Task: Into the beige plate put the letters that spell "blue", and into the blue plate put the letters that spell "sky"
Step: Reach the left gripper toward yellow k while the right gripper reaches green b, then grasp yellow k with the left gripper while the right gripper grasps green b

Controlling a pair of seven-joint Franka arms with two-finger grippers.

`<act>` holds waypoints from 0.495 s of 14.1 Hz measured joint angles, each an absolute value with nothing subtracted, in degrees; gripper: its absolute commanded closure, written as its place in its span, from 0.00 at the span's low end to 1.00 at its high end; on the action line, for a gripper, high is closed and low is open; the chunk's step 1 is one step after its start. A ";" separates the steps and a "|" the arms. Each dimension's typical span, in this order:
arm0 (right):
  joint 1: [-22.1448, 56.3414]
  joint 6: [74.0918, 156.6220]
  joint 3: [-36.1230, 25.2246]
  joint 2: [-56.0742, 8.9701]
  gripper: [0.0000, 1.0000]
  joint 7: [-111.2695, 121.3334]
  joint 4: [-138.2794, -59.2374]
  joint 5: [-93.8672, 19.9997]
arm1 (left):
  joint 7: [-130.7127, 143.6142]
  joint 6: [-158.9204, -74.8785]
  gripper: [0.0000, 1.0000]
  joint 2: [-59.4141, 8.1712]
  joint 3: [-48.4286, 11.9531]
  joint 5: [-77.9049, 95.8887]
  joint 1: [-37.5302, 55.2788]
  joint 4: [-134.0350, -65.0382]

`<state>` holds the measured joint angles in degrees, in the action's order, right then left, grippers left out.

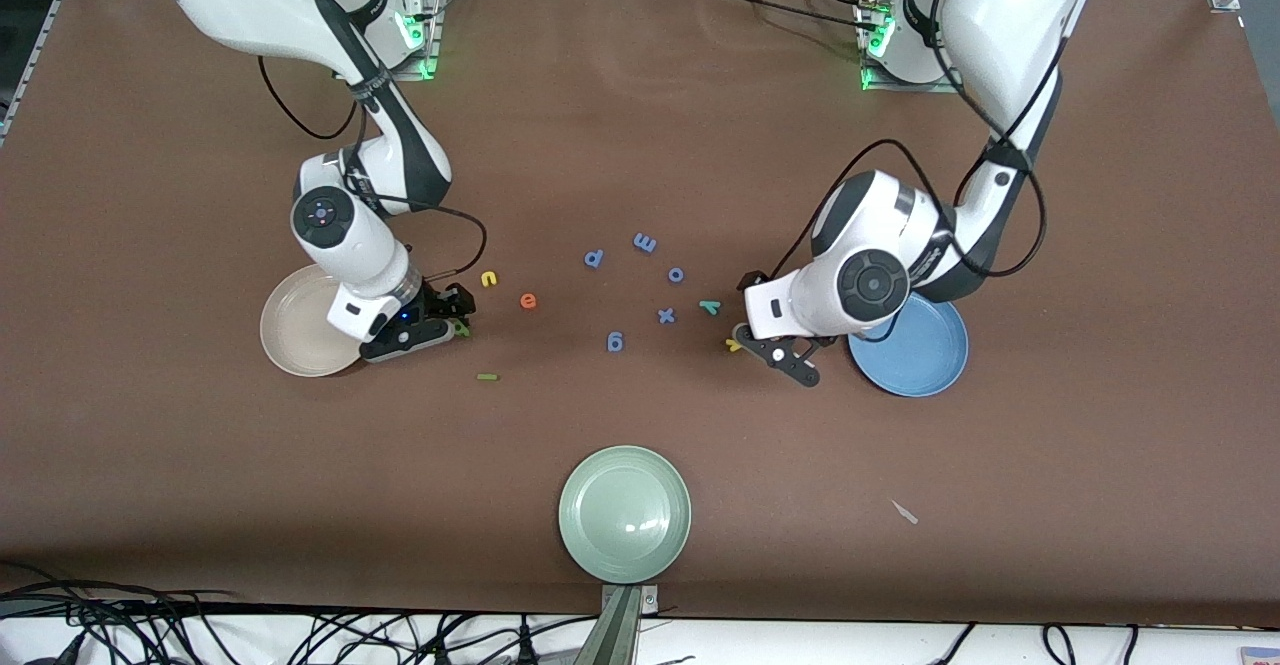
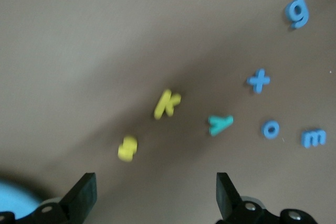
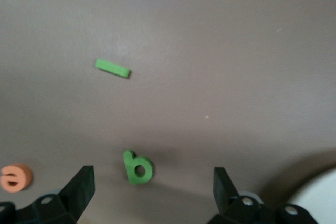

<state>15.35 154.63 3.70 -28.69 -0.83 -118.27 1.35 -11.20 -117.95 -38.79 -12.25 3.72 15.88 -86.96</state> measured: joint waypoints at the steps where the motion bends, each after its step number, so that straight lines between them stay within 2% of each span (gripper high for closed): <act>1: 15.57 155.83 3.70 -29.31 0.00 -0.53 -119.04 1.46 | -12.33 -120.82 0.00 -40.15 -12.26 3.72 16.74 -86.73; 7: 16.22 156.69 3.54 -30.54 0.01 8.97 -119.35 1.50 | -13.49 -127.88 0.00 -46.31 -12.16 -3.79 21.63 -86.59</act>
<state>16.22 156.69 3.54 -30.54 8.97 -119.35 1.50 -13.49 -127.88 -46.31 -12.16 -3.79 21.63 -86.59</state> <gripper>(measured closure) 0.000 0.000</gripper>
